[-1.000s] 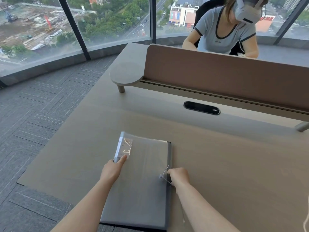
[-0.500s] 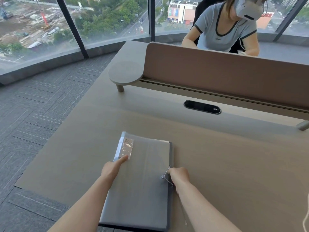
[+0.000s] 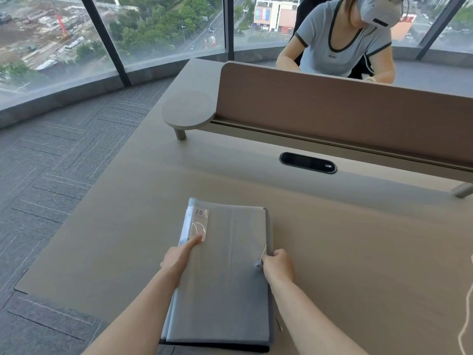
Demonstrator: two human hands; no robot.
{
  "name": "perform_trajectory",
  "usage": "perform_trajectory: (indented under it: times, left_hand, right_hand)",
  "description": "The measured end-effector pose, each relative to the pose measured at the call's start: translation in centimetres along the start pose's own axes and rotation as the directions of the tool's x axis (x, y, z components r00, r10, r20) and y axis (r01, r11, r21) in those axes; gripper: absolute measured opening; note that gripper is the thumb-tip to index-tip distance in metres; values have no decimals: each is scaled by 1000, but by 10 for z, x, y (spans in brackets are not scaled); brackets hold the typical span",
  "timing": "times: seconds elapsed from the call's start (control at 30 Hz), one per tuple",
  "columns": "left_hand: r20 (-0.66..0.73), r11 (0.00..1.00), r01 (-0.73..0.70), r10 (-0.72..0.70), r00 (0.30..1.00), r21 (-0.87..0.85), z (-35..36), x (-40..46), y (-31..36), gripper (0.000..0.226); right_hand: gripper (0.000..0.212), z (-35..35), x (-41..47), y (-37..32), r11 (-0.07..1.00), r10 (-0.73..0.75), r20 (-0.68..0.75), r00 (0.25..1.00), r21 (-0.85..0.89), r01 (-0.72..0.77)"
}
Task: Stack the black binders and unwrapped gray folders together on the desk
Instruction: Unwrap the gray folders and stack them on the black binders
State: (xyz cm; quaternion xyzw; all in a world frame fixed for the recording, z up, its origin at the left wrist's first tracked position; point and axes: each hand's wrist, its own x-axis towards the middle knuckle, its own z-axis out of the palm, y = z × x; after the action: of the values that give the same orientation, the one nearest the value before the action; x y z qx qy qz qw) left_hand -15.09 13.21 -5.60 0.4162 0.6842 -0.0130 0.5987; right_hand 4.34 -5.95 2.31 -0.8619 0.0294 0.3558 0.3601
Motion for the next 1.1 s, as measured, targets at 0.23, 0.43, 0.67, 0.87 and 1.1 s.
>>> perform_trajectory:
  times: [0.23, 0.43, 0.67, 0.87, 1.1]
  left_hand:
    - [52, 993, -109, 106, 993, 50, 31, -7, 41, 100]
    - [164, 983, -173, 159, 973, 69, 95, -12, 85, 89]
    - [317, 973, -228, 203, 927, 43, 177, -119, 132, 77]
    - [395, 967, -247, 206, 895, 56, 244, -143, 135, 75]
    - [383, 972, -221, 174, 907, 81, 294, -134, 131, 83]
  right_hand:
    - [6, -36, 12, -13, 996, -85, -36, 996, 35, 86]
    - [13, -95, 36, -16, 991, -105, -105, 989, 70, 113]
    - [15, -179, 63, -12, 993, -112, -175, 978, 9, 116]
    - [20, -236, 100, 5, 997, -76, -211, 975, -1, 77]
    - [23, -265, 136, 20, 999, -49, -206, 977, 11, 52]
